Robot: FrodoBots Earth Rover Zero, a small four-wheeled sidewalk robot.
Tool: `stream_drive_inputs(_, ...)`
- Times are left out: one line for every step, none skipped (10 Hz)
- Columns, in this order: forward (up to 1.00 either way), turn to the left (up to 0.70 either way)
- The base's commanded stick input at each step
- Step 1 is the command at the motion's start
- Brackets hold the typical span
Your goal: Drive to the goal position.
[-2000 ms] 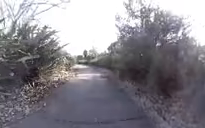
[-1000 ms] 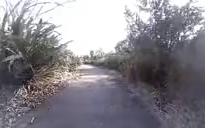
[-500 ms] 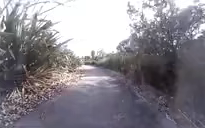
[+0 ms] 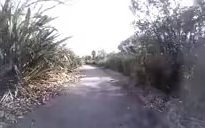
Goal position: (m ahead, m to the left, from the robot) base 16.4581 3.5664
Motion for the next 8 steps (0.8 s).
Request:
stream_drive_inputs(0.45, 0.00)
stream_drive_inputs(0.45, 0.00)
stream_drive_inputs(0.45, 0.00)
stream_drive_inputs(0.45, 0.00)
stream_drive_inputs(0.45, 0.00)
stream_drive_inputs(0.45, 0.00)
stream_drive_inputs(0.45, 0.00)
stream_drive_inputs(0.45, 0.00)
